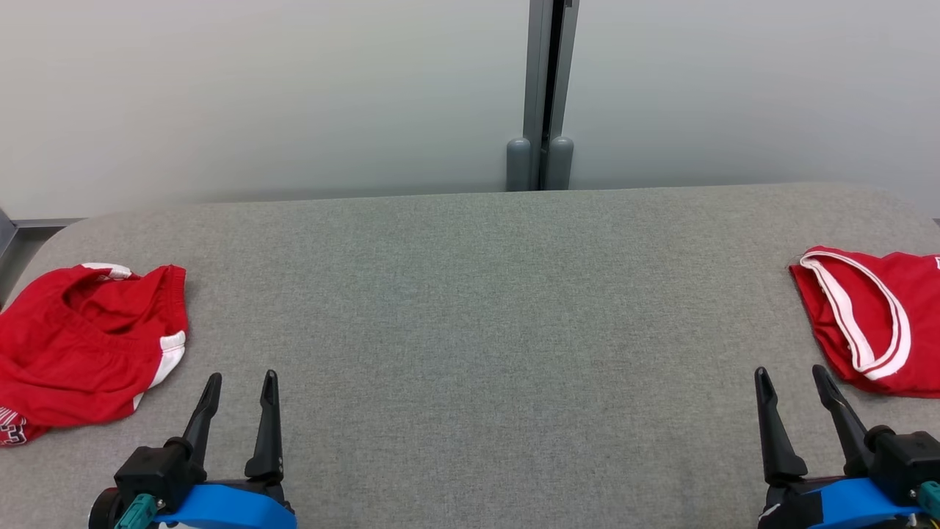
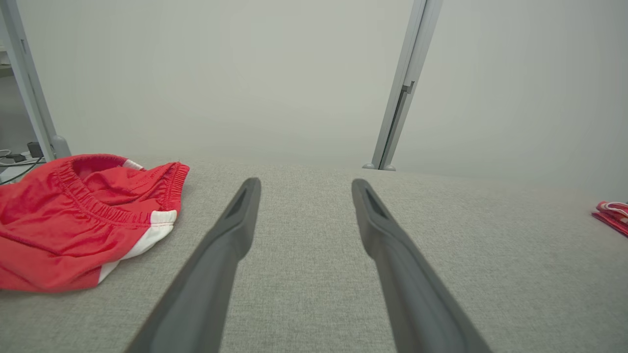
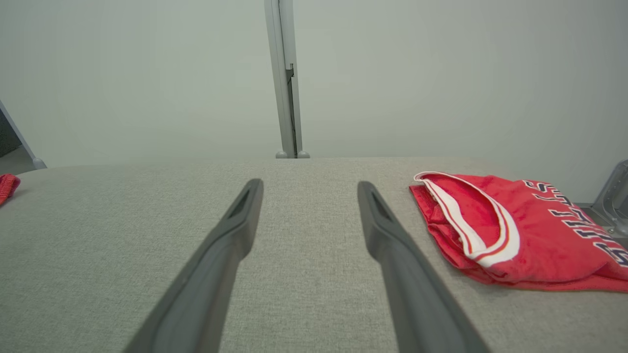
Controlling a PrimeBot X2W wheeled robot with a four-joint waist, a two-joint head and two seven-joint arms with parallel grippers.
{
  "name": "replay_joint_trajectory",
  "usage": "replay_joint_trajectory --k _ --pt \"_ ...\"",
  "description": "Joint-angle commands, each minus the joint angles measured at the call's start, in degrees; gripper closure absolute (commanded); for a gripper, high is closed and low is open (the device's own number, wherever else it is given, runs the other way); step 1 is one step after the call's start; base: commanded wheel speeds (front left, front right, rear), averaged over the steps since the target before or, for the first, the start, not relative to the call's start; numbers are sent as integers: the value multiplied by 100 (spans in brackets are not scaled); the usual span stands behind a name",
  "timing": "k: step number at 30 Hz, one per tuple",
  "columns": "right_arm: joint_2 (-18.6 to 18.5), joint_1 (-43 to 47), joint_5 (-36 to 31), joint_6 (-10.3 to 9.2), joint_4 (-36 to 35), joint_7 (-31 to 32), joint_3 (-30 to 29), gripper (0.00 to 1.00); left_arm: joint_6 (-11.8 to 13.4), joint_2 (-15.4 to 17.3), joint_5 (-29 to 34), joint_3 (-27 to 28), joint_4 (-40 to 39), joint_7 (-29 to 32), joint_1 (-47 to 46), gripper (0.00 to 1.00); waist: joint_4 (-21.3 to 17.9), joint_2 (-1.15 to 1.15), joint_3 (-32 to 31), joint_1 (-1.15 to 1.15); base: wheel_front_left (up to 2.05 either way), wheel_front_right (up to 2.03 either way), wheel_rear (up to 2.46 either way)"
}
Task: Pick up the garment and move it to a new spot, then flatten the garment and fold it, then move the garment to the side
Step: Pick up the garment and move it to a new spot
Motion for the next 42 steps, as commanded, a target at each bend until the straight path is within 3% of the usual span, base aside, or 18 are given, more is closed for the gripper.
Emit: replay_joint_trajectory --k 1,12,30,42 --pt "12 -62 48 0 33 -38 -8 0 -27 1 47 43 -27 -26 -70 0 -4 0 20 0 0 0 0" --pt "13 -112 73 0 161 -89 2 0 -42 16 59 4 14 -26 -208 0 261 0 58 0 0 0 0" --pt "11 -160 54 0 217 -120 88 0 -49 -12 61 -55 16 -26 -224 0 1691 0 160 0 0 0 0" --pt "10 -227 28 0 222 -89 154 0 -60 -47 86 -7 -5 -26 -182 0 2190 0 219 0 0 0 0"
